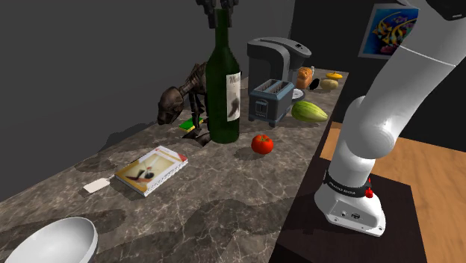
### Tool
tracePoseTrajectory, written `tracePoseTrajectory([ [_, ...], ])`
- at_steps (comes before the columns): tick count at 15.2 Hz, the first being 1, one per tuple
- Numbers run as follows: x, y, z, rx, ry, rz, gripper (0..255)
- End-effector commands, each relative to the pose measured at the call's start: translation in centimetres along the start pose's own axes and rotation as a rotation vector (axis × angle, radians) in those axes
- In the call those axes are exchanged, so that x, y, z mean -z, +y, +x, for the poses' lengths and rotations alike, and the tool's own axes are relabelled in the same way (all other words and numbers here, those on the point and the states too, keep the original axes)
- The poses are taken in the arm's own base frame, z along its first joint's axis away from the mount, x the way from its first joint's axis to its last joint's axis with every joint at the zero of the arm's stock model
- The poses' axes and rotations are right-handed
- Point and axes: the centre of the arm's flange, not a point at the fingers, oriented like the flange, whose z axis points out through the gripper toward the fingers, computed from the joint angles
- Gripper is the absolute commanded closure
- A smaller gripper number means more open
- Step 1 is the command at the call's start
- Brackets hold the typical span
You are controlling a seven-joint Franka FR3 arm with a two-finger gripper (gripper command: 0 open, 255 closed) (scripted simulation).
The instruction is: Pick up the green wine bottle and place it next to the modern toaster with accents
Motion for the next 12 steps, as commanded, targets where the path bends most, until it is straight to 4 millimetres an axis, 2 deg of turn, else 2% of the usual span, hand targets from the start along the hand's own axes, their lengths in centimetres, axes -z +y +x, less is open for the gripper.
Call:
tracePoseTrajectory([
  [1,0.3,2.6,0.4,0.002,0.000,0.000,255],
  [12,0.6,16.9,2.4,0.002,0.000,0.000,255],
])
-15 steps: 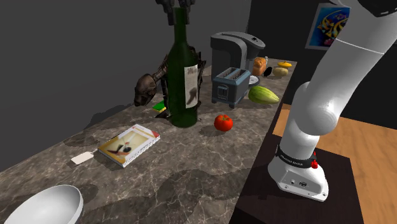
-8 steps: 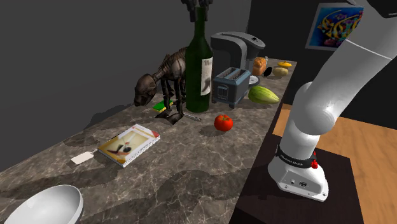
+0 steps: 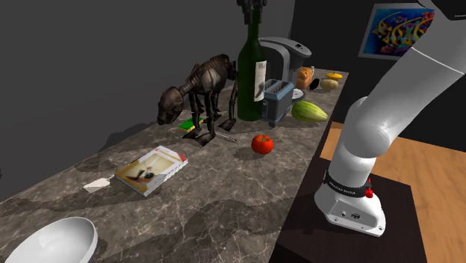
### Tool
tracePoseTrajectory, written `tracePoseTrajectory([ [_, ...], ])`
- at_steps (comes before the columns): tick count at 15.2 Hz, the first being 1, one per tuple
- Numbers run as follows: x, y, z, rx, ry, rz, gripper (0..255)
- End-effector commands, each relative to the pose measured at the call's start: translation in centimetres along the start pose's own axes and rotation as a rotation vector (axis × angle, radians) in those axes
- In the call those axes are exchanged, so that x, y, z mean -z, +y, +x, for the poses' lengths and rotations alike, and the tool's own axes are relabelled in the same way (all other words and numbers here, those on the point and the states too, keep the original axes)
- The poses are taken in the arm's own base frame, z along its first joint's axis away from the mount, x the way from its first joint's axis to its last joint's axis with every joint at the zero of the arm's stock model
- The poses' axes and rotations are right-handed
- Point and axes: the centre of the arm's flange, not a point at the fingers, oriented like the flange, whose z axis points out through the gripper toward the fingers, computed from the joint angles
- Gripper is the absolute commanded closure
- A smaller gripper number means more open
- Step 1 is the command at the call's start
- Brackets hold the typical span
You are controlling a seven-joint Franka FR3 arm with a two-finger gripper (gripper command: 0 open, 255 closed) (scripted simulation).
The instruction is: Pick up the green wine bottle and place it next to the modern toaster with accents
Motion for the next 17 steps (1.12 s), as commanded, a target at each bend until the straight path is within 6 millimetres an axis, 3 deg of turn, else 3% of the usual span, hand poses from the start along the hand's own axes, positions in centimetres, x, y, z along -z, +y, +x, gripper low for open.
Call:
tracePoseTrajectory([
  [1,0.2,2.5,0.4,0.002,0.000,0.000,255],
  [17,0.7,23.5,3.3,0.002,0.000,0.000,255],
])
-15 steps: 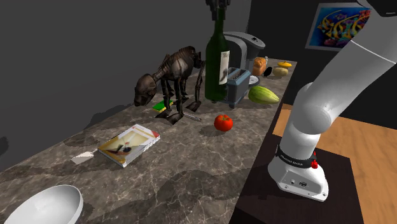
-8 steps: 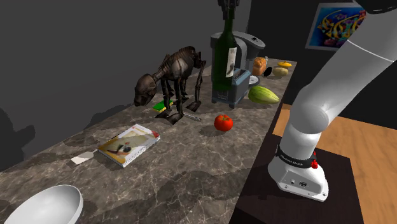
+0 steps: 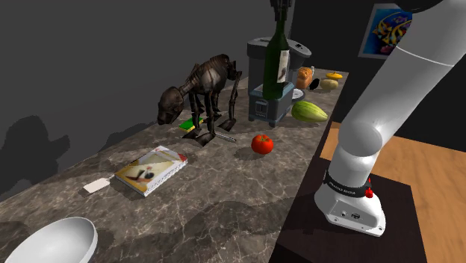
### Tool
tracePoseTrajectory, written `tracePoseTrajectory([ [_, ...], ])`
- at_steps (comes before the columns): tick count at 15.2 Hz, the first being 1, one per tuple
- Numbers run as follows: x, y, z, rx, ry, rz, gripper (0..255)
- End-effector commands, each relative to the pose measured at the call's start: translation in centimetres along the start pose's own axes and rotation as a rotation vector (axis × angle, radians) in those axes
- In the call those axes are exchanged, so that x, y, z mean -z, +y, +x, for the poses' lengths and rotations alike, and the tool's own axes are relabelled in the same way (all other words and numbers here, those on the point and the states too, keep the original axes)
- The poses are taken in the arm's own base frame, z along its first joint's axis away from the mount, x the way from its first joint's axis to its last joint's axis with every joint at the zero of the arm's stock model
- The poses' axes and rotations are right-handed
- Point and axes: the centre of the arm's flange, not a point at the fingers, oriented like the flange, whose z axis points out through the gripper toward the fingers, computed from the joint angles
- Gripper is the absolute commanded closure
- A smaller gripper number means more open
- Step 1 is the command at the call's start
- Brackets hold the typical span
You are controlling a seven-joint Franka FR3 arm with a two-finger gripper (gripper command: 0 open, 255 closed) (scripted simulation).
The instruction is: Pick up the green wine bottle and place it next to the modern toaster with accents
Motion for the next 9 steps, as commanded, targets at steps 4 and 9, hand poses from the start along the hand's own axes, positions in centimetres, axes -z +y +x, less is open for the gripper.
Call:
tracePoseTrajectory([
  [4,0.1,5.7,0.7,0.002,0.000,-0.001,255],
  [9,-2.5,5.7,1.0,0.002,0.000,-0.001,255],
])
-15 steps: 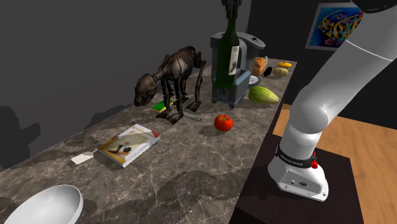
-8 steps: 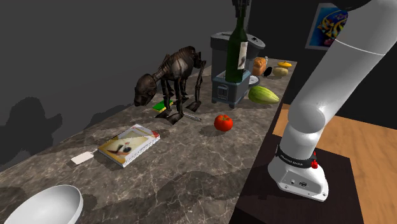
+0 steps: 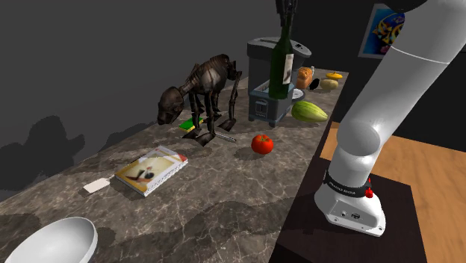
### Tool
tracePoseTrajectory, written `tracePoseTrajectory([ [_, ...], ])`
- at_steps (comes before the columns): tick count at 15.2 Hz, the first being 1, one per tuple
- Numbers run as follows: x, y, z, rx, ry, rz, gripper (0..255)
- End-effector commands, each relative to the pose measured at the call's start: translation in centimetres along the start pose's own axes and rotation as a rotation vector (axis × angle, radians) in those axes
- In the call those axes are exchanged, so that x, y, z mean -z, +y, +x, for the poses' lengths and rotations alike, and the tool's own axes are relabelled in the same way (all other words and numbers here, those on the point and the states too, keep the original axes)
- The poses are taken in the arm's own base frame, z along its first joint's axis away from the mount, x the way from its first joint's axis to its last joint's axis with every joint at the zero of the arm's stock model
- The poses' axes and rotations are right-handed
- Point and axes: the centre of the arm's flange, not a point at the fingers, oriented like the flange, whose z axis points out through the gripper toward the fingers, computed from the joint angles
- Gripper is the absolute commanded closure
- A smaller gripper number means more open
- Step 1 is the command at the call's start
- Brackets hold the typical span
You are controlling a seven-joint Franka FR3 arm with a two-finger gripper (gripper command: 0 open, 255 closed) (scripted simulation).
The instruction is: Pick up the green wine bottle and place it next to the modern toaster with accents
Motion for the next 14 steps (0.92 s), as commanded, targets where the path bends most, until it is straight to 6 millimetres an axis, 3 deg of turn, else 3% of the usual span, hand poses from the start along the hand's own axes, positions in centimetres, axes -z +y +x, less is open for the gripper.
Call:
tracePoseTrajectory([
  [1,-1.1,0.0,0.3,0.000,0.001,0.000,255],
  [14,-7.9,0.1,1.0,0.000,0.001,0.000,255],
])
